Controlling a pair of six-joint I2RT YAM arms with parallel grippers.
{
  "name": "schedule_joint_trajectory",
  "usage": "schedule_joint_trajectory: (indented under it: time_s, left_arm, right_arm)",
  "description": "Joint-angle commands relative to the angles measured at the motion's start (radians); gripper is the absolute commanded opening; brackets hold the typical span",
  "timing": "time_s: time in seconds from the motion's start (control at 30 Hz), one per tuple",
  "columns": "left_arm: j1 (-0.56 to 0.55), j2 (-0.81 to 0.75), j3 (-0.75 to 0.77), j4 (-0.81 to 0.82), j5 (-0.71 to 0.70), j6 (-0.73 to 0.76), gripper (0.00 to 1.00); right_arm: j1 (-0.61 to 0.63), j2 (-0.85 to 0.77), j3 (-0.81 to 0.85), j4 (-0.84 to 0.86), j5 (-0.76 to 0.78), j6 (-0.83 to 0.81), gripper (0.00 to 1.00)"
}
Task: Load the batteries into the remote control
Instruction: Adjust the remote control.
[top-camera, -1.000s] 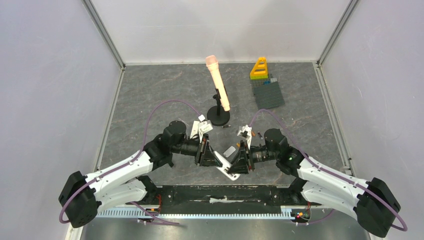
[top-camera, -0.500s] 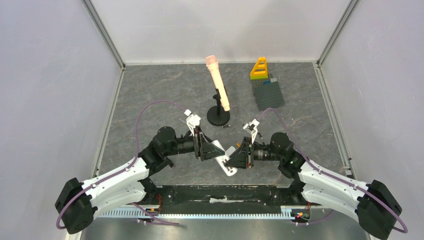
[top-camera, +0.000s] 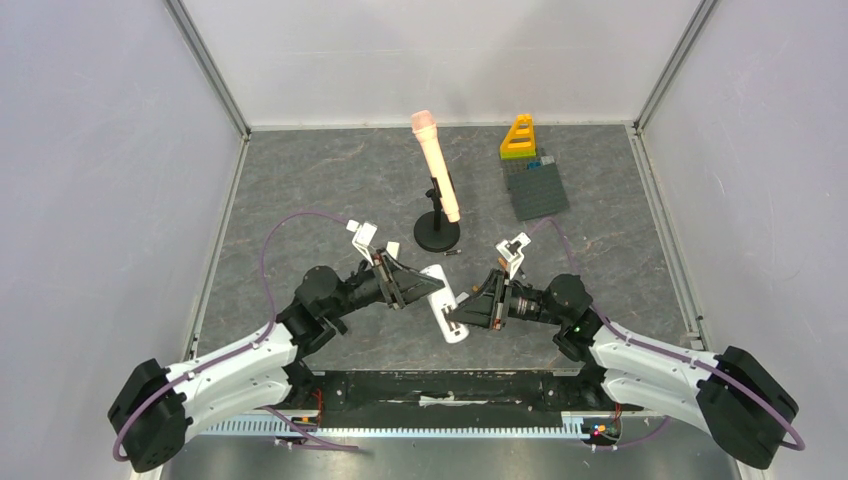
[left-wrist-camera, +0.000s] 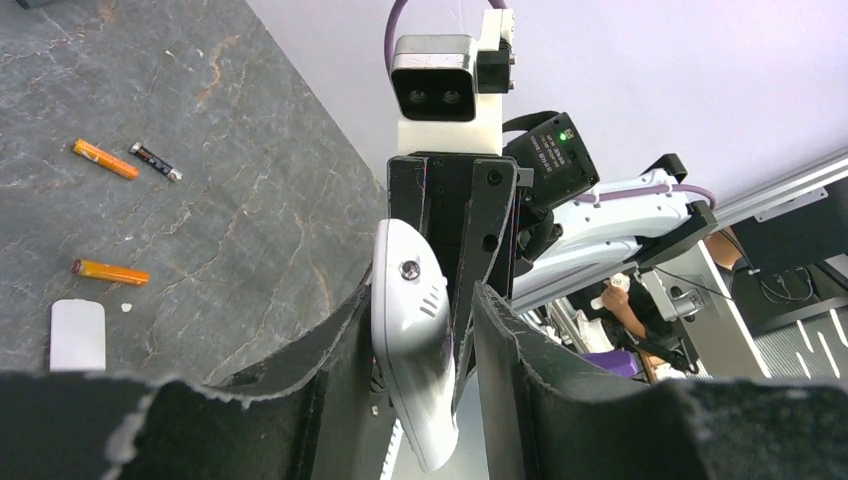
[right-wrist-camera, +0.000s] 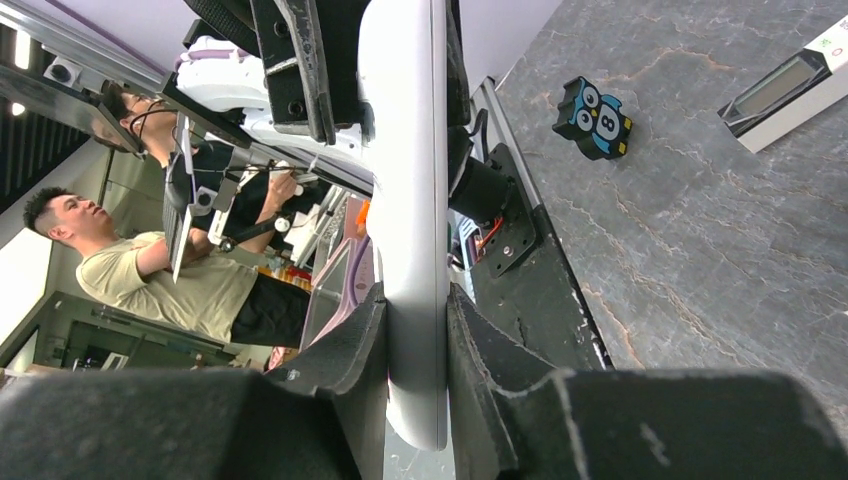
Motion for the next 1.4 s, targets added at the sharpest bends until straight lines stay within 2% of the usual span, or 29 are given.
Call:
schedule_joint_trajectory:
  time_s: [0.0, 0.23, 0.3, 0.37, 0.43, 0.5, 0.53, 0.6, 0.67, 0.83, 0.97, 1.1, 1.23, 1.37]
  left_arm:
    - [-0.006, 0.002, 0.004, 0.045, -0.025, -0.022, 0.47]
    - [-0.009, 0.049, 0.000, 0.055, -0.008, -0.018, 0.48]
    - [-0.011, 0.054, 0.000, 0.055, -0.007, -0.013, 0.45]
    - [-0.011, 0.056, 0.000, 0.054, -0.007, -0.008, 0.39]
    - [-0.011, 0.056, 0.000, 0.042, -0.006, -0.001, 0.28]
    - [-0.011, 0.054, 0.001, 0.027, -0.005, 0.005, 0.11]
    - [-0.011, 0.053, 0.001, 0.010, -0.009, 0.012, 0.03]
    - [-0.011, 0.040, 0.005, -0.046, -0.025, 0.040, 0.02]
    - [-0.011, 0.009, 0.014, -0.145, -0.066, 0.085, 0.02]
    - [-0.010, -0.131, 0.044, -0.475, -0.242, 0.229, 0.02]
    - [-0.009, -0.220, 0.045, -0.598, -0.337, 0.286, 0.02]
    - [-0.009, -0.234, 0.051, -0.619, -0.338, 0.310, 0.02]
    - [-0.010, -0.196, 0.072, -0.623, -0.339, 0.322, 0.02]
    - [-0.009, -0.154, 0.084, -0.616, -0.325, 0.322, 0.02]
  right_arm:
    - [0.007, 0.004, 0.005, 0.095, 0.027, 0.026, 0.25]
    - [0.014, 0.036, 0.033, 0.090, 0.049, 0.034, 0.26]
    - [0.014, 0.044, 0.035, 0.086, 0.054, 0.034, 0.26]
    - [0.015, 0.051, 0.039, 0.084, 0.059, 0.033, 0.26]
    - [0.015, 0.060, 0.042, 0.074, 0.063, 0.033, 0.27]
    - [0.015, 0.069, 0.045, 0.057, 0.066, 0.028, 0.29]
    - [0.016, 0.070, 0.049, 0.042, 0.068, 0.021, 0.32]
    - [0.014, 0.068, 0.061, -0.028, 0.083, -0.013, 0.50]
    - [0.015, 0.047, 0.079, -0.133, 0.111, -0.075, 0.62]
    - [0.014, -0.077, 0.144, -0.533, 0.329, -0.288, 0.75]
    - [0.004, -0.124, 0.202, -0.791, 0.551, -0.398, 0.73]
    - [0.000, -0.078, 0.264, -0.956, 0.732, -0.482, 0.60]
    - [0.000, 0.014, 0.310, -0.990, 0.834, -0.562, 0.48]
    - [0.000, 0.143, 0.357, -0.975, 0.845, -0.614, 0.46]
